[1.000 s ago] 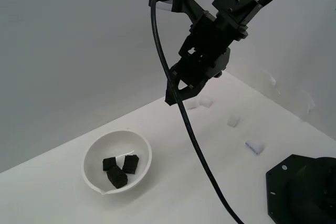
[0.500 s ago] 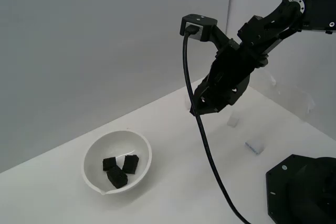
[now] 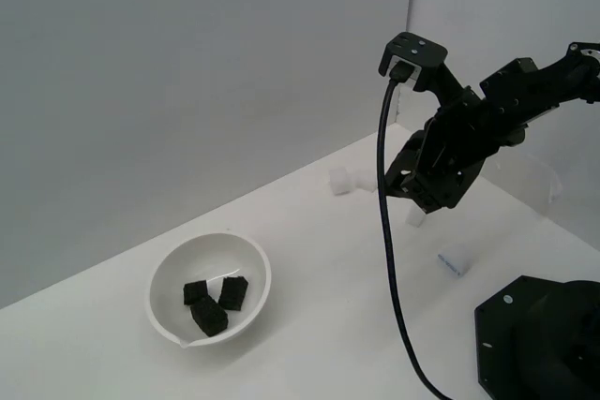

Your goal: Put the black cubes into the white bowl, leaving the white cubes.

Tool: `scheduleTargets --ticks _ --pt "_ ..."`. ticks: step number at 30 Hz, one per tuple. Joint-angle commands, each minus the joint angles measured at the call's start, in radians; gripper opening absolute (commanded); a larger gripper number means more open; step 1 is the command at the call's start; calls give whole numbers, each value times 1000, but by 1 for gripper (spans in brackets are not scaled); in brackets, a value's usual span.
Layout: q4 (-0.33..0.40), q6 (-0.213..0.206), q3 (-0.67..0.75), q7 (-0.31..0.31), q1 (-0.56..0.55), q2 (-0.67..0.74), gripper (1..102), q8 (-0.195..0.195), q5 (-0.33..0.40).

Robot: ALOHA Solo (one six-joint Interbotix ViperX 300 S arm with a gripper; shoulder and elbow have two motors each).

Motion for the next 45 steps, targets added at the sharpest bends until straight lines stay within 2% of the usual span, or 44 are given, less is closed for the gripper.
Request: scheduleTargets --ticks 1,6,9,18,21,25,33,45 --pt "12 3 63 -6 5 57 3 3 11" --pt "55 8 187 -67 18 183 3 3 52" --pt "91 8 264 -80 20 258 3 3 87" --pt "133 3 486 -123 57 480 3 -9 130" --pt "183 -2 586 -141 64 577 3 -12 181" --pt "202 -5 684 -144 67 675 3 -14 196" --pt "209 -5 796 -140 69 784 3 -14 204" --pt "230 -5 1068 -118 69 1060 3 -14 227"
